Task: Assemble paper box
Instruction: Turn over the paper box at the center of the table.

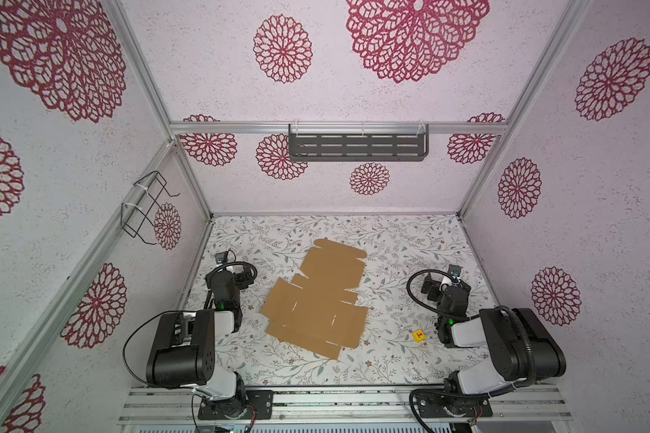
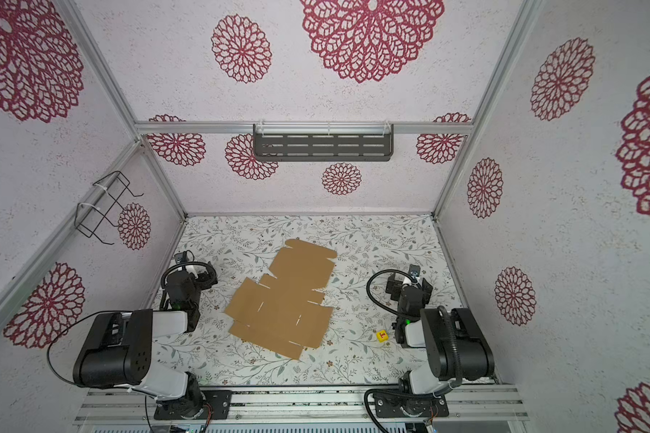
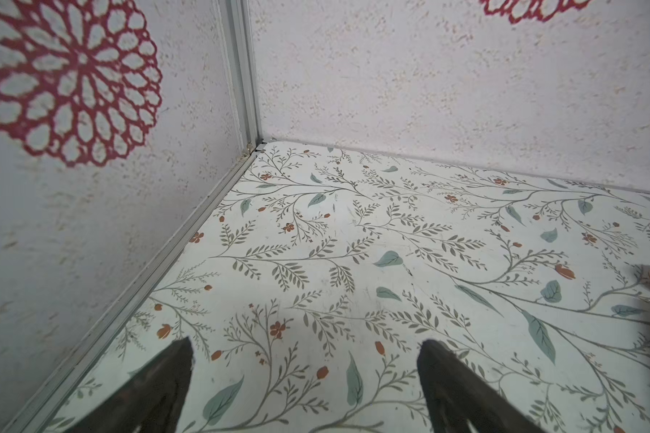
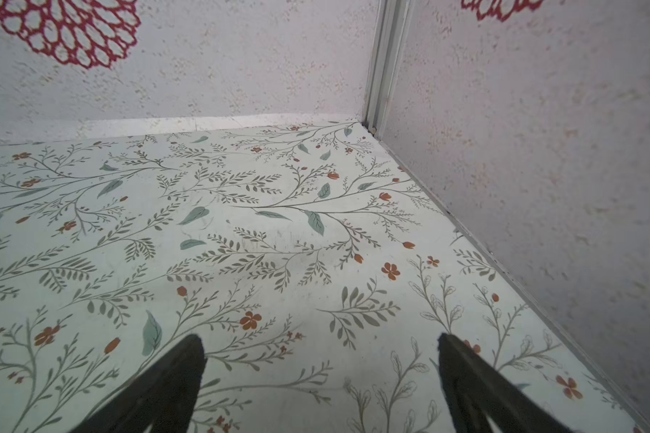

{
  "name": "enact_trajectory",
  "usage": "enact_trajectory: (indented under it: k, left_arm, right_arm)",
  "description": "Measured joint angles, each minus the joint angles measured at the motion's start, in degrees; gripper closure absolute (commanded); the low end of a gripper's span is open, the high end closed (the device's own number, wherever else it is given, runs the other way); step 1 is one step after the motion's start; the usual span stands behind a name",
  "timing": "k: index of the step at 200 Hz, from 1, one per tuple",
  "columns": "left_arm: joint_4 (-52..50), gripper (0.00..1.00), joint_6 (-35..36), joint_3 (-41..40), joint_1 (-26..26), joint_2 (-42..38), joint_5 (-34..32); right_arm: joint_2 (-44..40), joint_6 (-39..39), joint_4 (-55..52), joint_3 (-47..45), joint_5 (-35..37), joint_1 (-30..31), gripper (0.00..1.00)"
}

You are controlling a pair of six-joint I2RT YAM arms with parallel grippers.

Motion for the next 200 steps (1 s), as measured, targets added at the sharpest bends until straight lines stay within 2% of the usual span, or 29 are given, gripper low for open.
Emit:
enact_trajectory:
  k: [200]
  left_arm:
    - [0.76, 0.03, 0.02, 0.0, -0.11, 0.02, -0.04]
  right_arm:
    - [0.0, 0.0, 0.0, 0.0, -0.02, 0.0, 0.01]
